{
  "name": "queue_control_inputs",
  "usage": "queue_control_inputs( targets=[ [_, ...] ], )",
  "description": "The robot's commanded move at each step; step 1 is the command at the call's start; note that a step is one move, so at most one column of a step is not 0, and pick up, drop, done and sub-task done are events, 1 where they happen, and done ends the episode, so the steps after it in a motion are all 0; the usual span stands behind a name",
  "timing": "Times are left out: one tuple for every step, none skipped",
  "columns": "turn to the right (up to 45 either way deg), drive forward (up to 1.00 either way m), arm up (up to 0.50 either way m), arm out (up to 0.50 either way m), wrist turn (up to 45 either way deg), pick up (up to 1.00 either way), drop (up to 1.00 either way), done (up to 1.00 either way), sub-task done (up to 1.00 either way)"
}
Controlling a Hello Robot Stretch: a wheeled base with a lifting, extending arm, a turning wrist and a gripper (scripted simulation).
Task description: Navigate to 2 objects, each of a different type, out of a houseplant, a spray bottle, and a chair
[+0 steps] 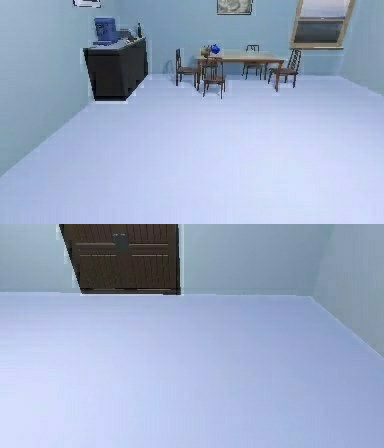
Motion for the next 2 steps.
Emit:
queue_control_inputs(
  targets=[
    [0.0, 1.0, 0.0, 0.0, 0.0, 0.0, 0.0, 0.0, 0.0],
    [3.0, 0.0, 0.0, 0.0, 0.0, 0.0, 0.0, 0.0, 0.0]
  ],
)
